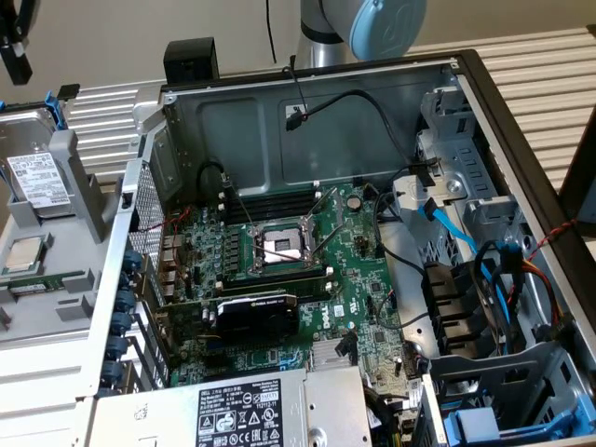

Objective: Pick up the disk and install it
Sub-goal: 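Reach for the disk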

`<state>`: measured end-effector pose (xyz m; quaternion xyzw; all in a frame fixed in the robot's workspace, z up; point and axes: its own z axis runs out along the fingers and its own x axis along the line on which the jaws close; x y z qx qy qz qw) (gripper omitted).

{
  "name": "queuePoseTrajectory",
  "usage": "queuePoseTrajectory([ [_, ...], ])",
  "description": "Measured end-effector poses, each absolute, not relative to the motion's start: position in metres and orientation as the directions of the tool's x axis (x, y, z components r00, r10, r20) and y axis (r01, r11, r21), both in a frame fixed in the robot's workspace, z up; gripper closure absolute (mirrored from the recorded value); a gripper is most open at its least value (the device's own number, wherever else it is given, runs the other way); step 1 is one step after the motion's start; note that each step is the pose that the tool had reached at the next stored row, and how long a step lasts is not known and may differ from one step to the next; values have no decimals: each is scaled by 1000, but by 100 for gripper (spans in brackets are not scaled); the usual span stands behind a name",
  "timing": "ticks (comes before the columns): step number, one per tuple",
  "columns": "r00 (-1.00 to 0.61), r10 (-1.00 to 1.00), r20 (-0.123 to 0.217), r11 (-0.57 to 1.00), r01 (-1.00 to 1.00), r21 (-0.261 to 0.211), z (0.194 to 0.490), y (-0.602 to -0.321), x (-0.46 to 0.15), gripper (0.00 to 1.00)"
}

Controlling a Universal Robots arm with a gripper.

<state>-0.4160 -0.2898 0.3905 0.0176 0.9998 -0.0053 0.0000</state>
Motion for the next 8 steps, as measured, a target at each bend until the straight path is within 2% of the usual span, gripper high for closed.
queuePoseTrajectory([
  [8,-999,35,-3,999,35,-9,390,-264,-431,89],
])
